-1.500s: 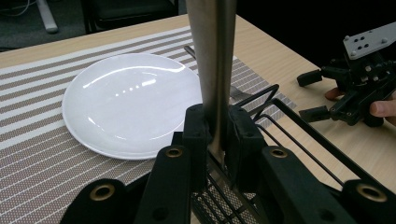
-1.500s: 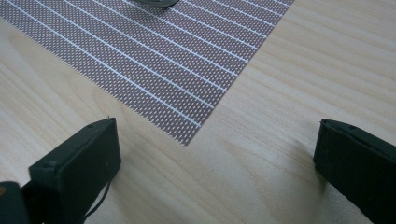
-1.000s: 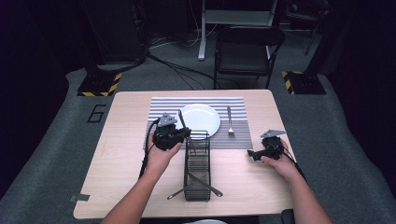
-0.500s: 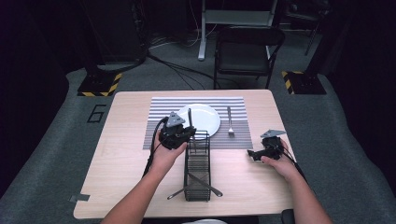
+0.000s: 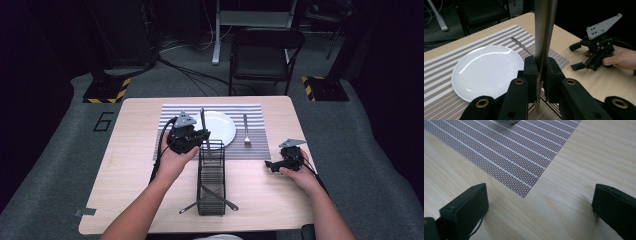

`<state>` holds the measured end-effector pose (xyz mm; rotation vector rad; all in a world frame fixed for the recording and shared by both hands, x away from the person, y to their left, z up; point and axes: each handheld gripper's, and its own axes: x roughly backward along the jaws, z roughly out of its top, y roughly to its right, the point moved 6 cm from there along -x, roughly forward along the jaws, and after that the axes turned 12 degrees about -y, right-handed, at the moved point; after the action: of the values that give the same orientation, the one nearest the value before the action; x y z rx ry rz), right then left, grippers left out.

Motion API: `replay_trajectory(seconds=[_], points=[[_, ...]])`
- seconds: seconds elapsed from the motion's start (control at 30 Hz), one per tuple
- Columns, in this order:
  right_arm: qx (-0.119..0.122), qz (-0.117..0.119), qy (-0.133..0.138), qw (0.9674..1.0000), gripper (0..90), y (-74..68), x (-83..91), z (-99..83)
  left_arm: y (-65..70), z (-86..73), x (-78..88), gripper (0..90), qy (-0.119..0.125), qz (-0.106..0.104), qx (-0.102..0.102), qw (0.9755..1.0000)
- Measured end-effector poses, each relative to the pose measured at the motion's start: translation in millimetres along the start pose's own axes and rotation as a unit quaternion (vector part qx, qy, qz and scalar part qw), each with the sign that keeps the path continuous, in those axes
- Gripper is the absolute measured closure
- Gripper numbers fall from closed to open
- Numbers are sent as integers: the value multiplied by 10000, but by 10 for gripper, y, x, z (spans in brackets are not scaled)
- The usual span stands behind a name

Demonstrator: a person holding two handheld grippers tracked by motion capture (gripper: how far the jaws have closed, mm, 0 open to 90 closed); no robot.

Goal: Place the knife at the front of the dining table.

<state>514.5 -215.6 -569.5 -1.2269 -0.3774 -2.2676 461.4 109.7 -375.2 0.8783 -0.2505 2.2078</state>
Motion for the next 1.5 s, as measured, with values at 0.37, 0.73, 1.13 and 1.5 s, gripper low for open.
replay_trajectory(seconds=[0.37,0.73,1.13,1.5], points=[[-2,0,1,10000,0,-1,0,0,37,218,282,819,-17,78,-205,9998],[-11,-1,7,10000,0,-1,-1,1,34,430,577,819,27,182,-338,9993],[-10,-1,6,10000,0,-1,-1,1,-147,480,807,819,107,477,-300,9984],[1,-2,1,10000,0,0,0,0,-461,415,809,820,117,790,52,9968]])
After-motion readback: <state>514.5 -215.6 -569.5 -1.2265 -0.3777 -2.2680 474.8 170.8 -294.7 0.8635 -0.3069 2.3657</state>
